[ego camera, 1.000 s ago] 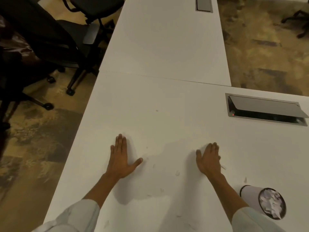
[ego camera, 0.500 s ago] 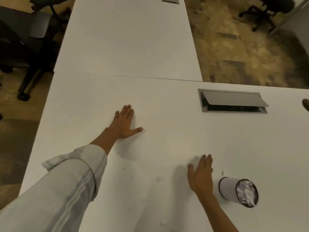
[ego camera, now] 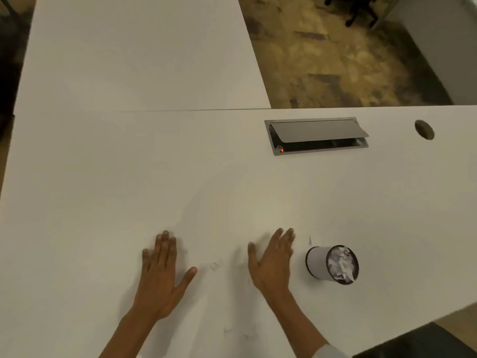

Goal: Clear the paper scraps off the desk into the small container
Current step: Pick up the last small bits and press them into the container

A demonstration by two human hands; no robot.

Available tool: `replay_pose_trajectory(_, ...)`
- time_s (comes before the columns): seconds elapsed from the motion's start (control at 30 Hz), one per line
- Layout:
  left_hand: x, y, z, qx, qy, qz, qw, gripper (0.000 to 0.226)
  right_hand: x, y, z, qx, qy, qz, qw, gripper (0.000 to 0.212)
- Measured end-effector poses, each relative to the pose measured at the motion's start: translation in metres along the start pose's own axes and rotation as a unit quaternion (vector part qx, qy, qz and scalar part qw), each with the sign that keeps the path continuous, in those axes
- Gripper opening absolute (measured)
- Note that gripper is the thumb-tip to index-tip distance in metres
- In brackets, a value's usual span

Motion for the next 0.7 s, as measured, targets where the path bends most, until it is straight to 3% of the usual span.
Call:
replay_pose_trajectory(0.07, -0.018, 0.002, 0.022, -0.066, 0.010, -0.036, 0.997, 0.096, -0.026, -0.039, -0.022, 0.098, 0.002, -0.018, 0.995, 0.096)
replay_pose_trajectory(0.2, -0.033, 0.013, 0.063, -0.201, 0.022, -0.042, 0.978, 0.110, -0.036, -0.073, -0.060, 0.255, -0.031, 0.033, 0.966, 0.105)
replay_pose_trajectory(0.27, -0.029, 0.025, 0.076, -0.255, 0.042, -0.034, 0.965, 0.113, -0.028, -0.071, -0.069, 0.282, -0.032, 0.049, 0.958, 0.105)
replay_pose_trajectory(0.43, -0.003, 0.046, 0.063, -0.267, 0.073, -0.038, 0.960, 0.113, 0.010, -0.032, -0.029, 0.146, 0.002, 0.010, 0.989, 0.096)
replay_pose_trajectory(0.57, 0.034, 0.057, 0.005, -0.193, 0.082, -0.037, 0.977, 0.100, 0.057, 0.031, 0.021, 0.003, 0.020, 0.042, 0.999, 0.090)
replay_pose_trajectory(0.7, 0.061, 0.073, -0.042, -0.103, 0.113, -0.041, 0.987, 0.075, 0.094, 0.090, 0.051, -0.167, -0.001, 0.108, 0.980, 0.078)
Point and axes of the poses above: each hand's wrist, its own y-axis away from the middle knuckle, its own x-axis out of the palm, z = x × y, the point moved 9 cm from there along -y, towards the middle knuckle, and after that the axes turned 2 degrees about -x, right-handed, at the moved point
